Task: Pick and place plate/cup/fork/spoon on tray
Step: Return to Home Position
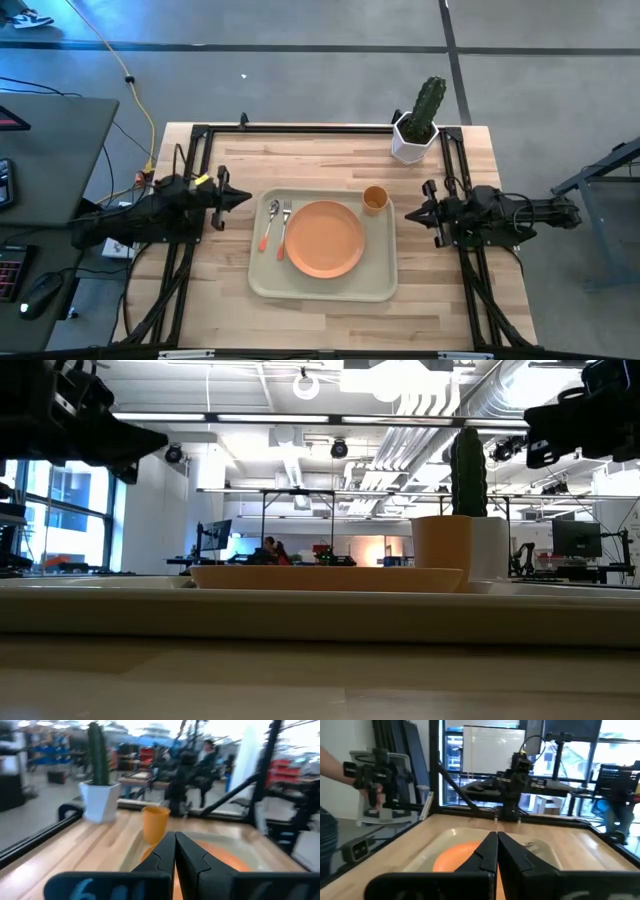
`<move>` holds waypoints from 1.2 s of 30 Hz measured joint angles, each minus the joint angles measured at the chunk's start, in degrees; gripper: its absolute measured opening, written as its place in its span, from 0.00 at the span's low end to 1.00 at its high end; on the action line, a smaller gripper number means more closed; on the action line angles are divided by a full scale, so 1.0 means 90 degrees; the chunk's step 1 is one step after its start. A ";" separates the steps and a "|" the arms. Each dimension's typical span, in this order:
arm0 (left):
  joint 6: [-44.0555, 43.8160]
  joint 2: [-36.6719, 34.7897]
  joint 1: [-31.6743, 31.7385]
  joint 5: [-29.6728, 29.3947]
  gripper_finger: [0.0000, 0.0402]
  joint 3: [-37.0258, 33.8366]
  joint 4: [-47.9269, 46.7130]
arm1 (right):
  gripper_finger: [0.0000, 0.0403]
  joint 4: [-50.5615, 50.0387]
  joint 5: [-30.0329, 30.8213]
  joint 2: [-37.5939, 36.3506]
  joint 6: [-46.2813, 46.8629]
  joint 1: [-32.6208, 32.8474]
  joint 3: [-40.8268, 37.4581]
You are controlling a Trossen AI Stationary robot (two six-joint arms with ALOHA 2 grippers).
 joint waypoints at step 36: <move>-0.0488 0.0261 -0.0509 -0.1130 0.00 0.0002 -0.0285 | 0.00 -0.0030 0.0063 0.0016 0.0661 -0.0002 -0.0012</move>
